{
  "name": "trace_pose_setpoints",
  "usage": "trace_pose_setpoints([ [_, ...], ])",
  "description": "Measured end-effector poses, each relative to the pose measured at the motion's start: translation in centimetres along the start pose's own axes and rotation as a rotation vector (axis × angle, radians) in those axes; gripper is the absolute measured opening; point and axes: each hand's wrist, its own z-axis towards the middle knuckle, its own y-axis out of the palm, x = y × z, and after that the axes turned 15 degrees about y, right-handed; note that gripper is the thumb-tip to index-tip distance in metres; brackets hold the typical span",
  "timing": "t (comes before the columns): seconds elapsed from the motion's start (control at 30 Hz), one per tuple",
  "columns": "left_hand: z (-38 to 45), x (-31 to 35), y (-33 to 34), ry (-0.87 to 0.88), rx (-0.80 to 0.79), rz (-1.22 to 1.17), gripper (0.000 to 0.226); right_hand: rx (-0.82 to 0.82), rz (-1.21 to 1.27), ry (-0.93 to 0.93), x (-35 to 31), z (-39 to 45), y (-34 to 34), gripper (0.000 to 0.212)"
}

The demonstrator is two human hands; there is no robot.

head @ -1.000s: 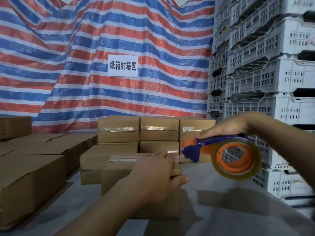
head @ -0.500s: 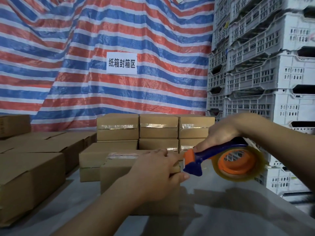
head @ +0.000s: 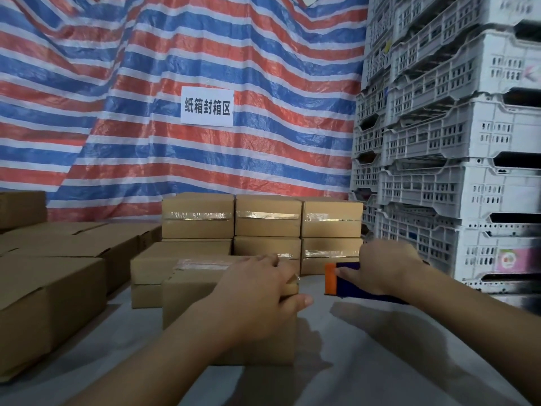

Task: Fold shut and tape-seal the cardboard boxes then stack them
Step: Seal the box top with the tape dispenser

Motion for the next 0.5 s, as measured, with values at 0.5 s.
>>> trace_pose_setpoints([
  [0.5, 0.1, -0.2, 0.3, 0.009, 0.015, 0.009, 0.061, -0.089, 0.113, 0.175, -0.1, -2.5, 5.6, 0.059],
])
